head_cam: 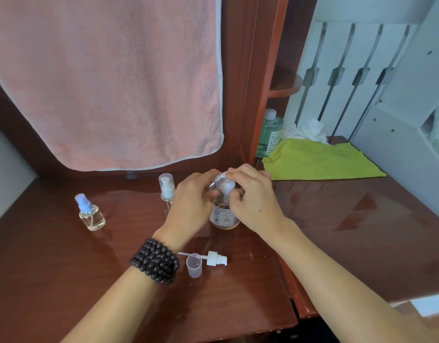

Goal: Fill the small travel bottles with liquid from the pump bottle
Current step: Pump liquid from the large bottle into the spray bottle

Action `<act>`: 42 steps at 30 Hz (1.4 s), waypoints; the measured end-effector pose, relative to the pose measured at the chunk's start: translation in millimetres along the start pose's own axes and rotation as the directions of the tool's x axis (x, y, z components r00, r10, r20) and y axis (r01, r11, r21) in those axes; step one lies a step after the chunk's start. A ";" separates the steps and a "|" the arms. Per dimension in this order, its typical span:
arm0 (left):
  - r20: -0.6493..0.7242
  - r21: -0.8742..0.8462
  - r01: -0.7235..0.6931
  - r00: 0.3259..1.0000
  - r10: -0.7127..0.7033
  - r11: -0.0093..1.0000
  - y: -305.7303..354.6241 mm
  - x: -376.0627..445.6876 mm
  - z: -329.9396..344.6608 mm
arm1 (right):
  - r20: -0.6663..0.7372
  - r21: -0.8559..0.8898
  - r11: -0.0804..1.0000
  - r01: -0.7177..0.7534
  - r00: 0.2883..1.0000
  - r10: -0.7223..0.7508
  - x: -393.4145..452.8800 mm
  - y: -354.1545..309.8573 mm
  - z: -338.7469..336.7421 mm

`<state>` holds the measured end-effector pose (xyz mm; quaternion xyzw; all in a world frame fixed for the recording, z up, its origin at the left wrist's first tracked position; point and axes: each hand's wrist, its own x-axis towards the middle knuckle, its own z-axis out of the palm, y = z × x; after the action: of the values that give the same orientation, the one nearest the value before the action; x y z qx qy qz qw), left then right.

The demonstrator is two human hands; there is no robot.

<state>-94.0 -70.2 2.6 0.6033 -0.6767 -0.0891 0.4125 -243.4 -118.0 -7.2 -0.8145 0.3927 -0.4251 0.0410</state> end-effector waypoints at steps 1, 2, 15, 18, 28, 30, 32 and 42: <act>-0.001 0.000 0.007 1.000 -0.007 1.000 0.0 -0.8 0.7 | 0.007 0.000 1.000 -0.001 1.000 0.001 -0.1 0.0 0.3; -0.002 0.002 0.011 1.000 -0.011 1.000 0.0 -1.2 1.2 | 0.010 -0.001 1.000 -0.002 1.000 0.002 -0.2 0.1 -0.2; -0.004 0.020 -0.004 1.000 0.005 1.000 0.4 1.7 -0.1 | -0.023 0.011 1.000 0.010 1.000 -0.010 3.1 2.4 -1.9; -0.003 0.032 0.005 1.000 -0.005 0.999 0.3 -1.0 1.8 | 0.011 0.008 1.000 0.022 1.000 -0.022 1.6 3.0 0.1; 0.004 0.010 -0.026 1.000 0.026 1.000 6.4 0.3 -8.3 | -0.047 0.071 0.997 0.024 0.999 -0.020 1.8 2.3 -4.0; 0.005 0.025 -0.024 1.000 0.024 0.999 5.4 0.9 -6.8 | -0.041 0.073 0.997 0.015 0.999 -0.012 2.8 2.2 -3.9; 0.010 0.028 -0.011 1.000 0.011 1.000 5.1 -0.3 -5.5 | -0.030 0.050 0.999 0.010 1.000 -0.008 1.9 2.3 -2.0; 0.009 0.005 -0.010 1.000 0.010 1.000 5.2 -1.1 -7.0 | -0.038 0.018 1.000 -0.019 0.999 0.020 -0.2 -1.8 1.2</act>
<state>-93.3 -65.2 9.8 0.6006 -0.6817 -0.0880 0.4084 -241.5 -117.0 -7.4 -0.8020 0.3977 -0.4435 0.0447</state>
